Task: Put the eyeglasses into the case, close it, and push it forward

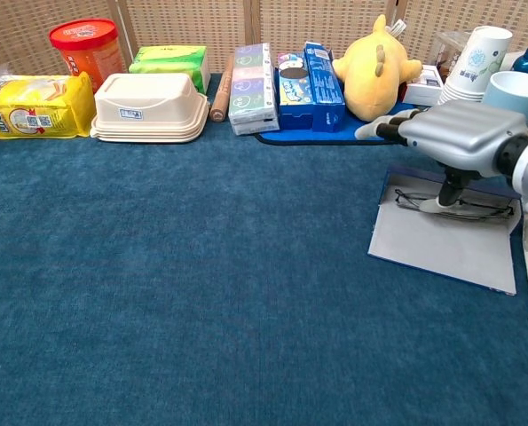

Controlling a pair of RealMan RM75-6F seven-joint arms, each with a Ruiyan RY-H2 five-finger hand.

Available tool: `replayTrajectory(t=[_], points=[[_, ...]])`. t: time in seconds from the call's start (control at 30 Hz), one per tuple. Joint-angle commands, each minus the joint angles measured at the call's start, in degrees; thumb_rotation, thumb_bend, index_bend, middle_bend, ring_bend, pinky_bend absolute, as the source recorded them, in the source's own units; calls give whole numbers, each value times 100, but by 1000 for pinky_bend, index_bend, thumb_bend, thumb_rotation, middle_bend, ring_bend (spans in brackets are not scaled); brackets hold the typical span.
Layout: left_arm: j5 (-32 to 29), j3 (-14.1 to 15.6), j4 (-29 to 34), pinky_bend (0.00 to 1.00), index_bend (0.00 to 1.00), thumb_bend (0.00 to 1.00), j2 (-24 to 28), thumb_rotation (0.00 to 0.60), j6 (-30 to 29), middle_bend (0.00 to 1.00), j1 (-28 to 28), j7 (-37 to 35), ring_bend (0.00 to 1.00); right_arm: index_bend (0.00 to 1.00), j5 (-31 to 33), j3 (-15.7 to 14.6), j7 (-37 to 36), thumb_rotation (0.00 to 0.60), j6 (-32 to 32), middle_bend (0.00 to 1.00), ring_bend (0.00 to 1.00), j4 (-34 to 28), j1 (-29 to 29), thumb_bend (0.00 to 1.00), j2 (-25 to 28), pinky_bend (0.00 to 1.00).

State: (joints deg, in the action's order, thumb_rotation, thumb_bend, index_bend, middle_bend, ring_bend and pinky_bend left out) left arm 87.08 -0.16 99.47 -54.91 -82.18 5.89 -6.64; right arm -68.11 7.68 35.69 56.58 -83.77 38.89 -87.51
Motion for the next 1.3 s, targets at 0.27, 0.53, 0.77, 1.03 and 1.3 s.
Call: replayTrajectory(t=[0.27, 0.53, 0.77, 1.03, 1.3], points=[[23, 7, 9, 0, 28, 282, -11, 599, 0, 0, -3, 12, 0, 0, 99, 54, -102, 600, -23, 80, 101, 140, 61, 198, 61, 205], [26, 13, -11, 0, 28, 284, -35, 600, 5, 0, -10, 5, 0, 0, 231, 31, -166, 600, -89, 88, 101, -253, 59, 200, 257, 205], [22, 5, -62, 0, 28, 283, -55, 600, 28, 0, 5, -42, 0, 3, 695, 182, -381, 600, -428, 101, 108, -878, 186, 256, 615, 206], [2, -9, -138, 0, 28, 283, -84, 600, 87, 0, 39, -112, 0, 103, 1325, 530, -1063, 427, -885, 219, 196, -1213, 336, 378, 1104, 236], [-19, -24, -184, 0, 28, 282, -154, 600, 211, 0, 117, -106, 0, 149, 1830, 404, -1315, 295, -1209, 256, 220, -1116, 439, 390, 1392, 241]])
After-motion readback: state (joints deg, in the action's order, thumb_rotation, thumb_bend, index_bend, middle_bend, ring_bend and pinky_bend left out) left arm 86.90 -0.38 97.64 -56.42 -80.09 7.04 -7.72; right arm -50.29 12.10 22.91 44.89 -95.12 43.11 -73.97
